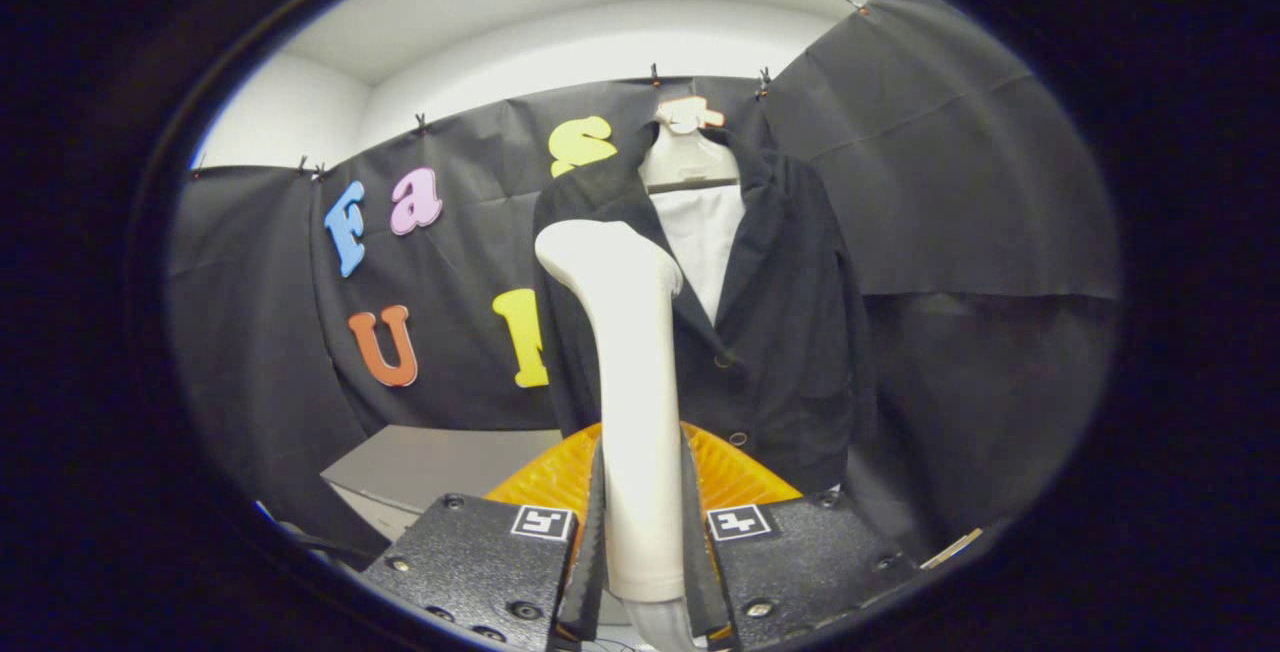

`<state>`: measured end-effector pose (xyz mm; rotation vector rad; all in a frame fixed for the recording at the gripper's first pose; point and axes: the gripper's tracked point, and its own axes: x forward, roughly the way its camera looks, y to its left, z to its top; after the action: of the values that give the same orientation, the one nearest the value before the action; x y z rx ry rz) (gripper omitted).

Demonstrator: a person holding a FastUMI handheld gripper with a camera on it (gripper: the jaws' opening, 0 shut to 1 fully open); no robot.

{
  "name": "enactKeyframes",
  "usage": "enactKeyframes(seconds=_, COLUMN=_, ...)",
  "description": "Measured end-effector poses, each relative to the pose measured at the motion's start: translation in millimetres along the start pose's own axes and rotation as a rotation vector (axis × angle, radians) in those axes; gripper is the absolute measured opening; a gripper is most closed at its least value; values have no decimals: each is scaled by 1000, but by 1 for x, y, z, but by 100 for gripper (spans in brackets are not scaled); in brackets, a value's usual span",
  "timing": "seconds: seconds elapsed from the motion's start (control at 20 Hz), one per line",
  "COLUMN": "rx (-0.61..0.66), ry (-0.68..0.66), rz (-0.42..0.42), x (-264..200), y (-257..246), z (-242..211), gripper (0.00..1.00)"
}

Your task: Iron the clothes twice with a garment steamer, once on the left side and once on the right side.

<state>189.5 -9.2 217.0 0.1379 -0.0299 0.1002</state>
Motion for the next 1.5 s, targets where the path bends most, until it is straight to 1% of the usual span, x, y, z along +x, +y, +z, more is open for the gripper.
enactKeyframes(seconds=0.15, rx=-9, ry=-44, rz=1, x=20, y=-12, z=29, gripper=36)
enactKeyframes(seconds=0.3, rx=-5, ry=-71, rz=17, x=41, y=-12, z=50, gripper=36)
enactKeyframes(seconds=0.55, rx=-29, ry=-102, rz=22, x=71, y=-3, z=67, gripper=36)
enactKeyframes(seconds=0.75, rx=-69, ry=-107, rz=3, x=88, y=3, z=66, gripper=36)
enactKeyframes(seconds=0.9, rx=-104, ry=-95, rz=-21, x=97, y=1, z=56, gripper=36)
enactKeyframes(seconds=1.15, rx=-127, ry=-61, rz=-53, x=99, y=-6, z=36, gripper=36)
enactKeyframes(seconds=1.5, rx=-168, ry=-22, rz=-75, x=98, y=-8, z=9, gripper=36)
